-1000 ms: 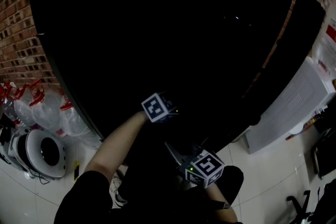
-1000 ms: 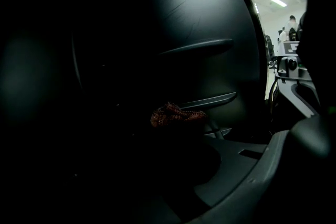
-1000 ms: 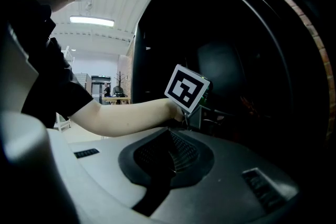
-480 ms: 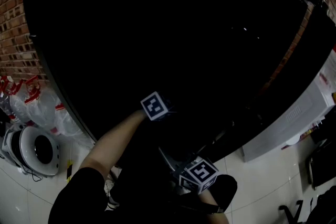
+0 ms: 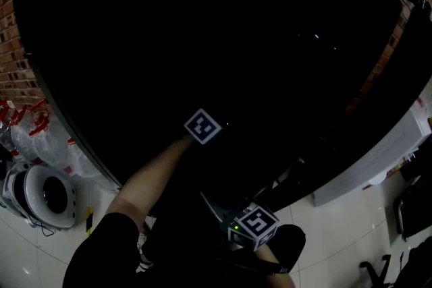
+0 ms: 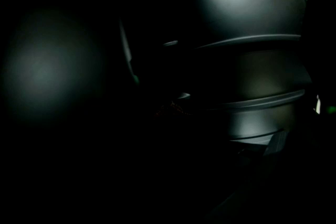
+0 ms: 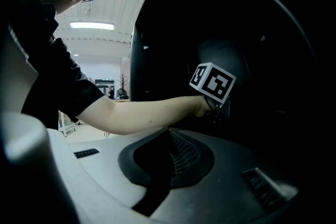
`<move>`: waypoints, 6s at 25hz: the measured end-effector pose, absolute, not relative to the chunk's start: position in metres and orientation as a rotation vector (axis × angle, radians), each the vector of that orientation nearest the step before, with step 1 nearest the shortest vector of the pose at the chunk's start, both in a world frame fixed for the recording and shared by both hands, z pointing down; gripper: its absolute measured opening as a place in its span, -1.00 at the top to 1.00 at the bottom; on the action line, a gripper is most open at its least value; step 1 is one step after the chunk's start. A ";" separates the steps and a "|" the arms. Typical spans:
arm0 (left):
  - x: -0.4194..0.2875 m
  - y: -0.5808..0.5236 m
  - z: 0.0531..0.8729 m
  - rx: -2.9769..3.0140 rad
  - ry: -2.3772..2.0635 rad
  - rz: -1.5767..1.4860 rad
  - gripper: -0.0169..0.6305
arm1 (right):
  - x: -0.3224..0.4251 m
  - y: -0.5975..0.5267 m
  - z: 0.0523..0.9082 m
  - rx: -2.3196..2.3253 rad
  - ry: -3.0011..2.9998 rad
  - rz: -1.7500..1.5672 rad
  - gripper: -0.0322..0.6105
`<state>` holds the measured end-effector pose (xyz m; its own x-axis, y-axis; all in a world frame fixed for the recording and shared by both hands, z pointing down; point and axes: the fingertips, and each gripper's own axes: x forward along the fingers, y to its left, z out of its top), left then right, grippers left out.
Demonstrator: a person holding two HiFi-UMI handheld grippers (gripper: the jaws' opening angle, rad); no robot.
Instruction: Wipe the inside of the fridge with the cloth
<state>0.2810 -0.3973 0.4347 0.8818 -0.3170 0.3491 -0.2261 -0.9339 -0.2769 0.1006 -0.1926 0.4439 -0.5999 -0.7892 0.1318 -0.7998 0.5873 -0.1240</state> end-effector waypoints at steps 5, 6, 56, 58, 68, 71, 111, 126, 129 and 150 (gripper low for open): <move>0.280 -0.420 0.434 -2.899 0.538 -0.560 0.79 | 0.101 -0.192 0.444 1.375 -2.749 0.281 0.89; 0.280 -0.423 0.434 -2.910 0.561 -0.555 0.79 | 0.101 -0.192 0.444 1.377 -2.750 0.281 0.89; 0.199 -0.438 0.048 -2.447 1.126 0.588 0.80 | 0.122 -0.167 0.396 1.456 -2.742 0.063 0.89; 0.184 -0.442 0.049 -2.418 1.164 0.572 0.80 | 0.122 -0.168 0.396 1.461 -2.744 0.068 0.89; 0.120 -0.460 0.045 -2.243 1.437 0.531 0.80 | 0.120 -0.162 0.393 1.430 -2.791 0.057 0.89; 0.104 -0.464 0.045 -2.201 1.510 0.528 0.80 | 0.119 -0.160 0.392 1.409 -2.812 0.058 0.89; 0.235 -0.417 0.121 -2.581 1.040 0.663 0.81 | 0.119 -0.159 0.406 1.402 -2.762 0.067 0.89; 0.206 -0.436 0.127 -2.448 1.199 0.559 0.80 | 0.120 -0.165 0.404 1.436 -2.765 0.111 0.89; 0.187 -0.444 0.131 -2.427 1.240 0.541 0.80 | 0.115 -0.166 0.404 1.418 -2.772 0.104 0.89; 0.060 -0.484 0.140 -2.127 1.775 0.464 0.80 | 0.091 -0.162 0.395 1.290 -2.849 0.101 0.89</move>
<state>0.0595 -0.4843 0.1404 0.1700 -0.8770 -0.4495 -0.9847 -0.1685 -0.0436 0.0908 -0.1619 0.3946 -0.6598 -0.7505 0.0378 -0.7513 0.6578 -0.0536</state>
